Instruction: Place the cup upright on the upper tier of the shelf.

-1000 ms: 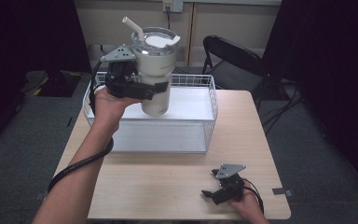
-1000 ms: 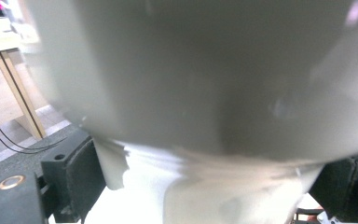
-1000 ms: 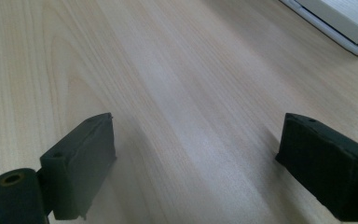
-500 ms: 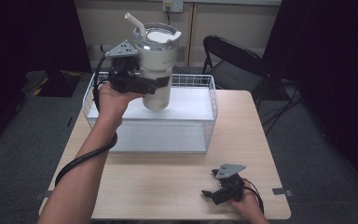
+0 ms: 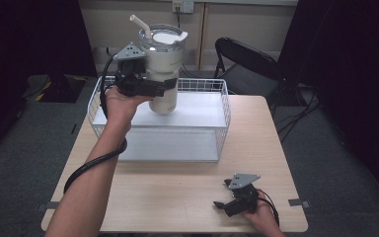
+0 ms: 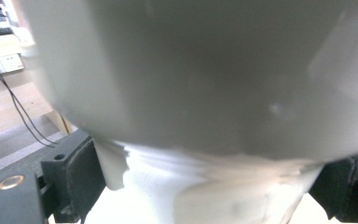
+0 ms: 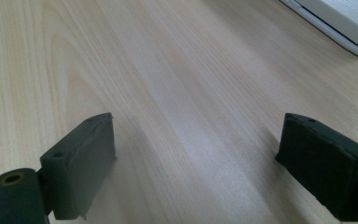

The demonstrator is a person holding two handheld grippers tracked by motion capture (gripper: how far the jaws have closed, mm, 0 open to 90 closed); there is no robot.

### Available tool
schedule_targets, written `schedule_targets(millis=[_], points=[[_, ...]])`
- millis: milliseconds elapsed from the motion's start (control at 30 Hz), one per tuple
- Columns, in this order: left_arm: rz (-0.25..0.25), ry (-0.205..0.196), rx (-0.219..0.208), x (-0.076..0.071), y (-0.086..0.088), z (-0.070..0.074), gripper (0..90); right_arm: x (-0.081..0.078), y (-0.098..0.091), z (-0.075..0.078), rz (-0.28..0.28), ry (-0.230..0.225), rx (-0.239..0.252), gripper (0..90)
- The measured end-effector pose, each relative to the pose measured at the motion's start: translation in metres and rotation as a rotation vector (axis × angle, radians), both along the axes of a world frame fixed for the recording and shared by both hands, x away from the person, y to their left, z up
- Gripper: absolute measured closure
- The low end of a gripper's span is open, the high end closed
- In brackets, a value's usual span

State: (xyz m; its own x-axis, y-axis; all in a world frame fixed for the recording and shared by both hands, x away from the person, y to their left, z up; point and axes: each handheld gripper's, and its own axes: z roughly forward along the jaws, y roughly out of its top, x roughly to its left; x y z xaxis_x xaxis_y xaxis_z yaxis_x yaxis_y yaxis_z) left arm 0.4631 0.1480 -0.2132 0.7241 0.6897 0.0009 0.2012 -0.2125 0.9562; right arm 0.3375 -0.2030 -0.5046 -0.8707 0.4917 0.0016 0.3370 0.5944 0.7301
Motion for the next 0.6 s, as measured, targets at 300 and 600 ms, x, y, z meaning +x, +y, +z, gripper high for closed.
schedule_targets(millis=[300,600], points=[[0.037,0.005,-0.018,0.007,0.003,-0.006,10.5,0.000,0.000,0.000,0.000,0.000,0.000,10.3],[0.057,0.003,0.000,0.015,0.003,-0.016,10.5,0.000,0.000,0.000,0.000,0.000,0.000,10.3]])
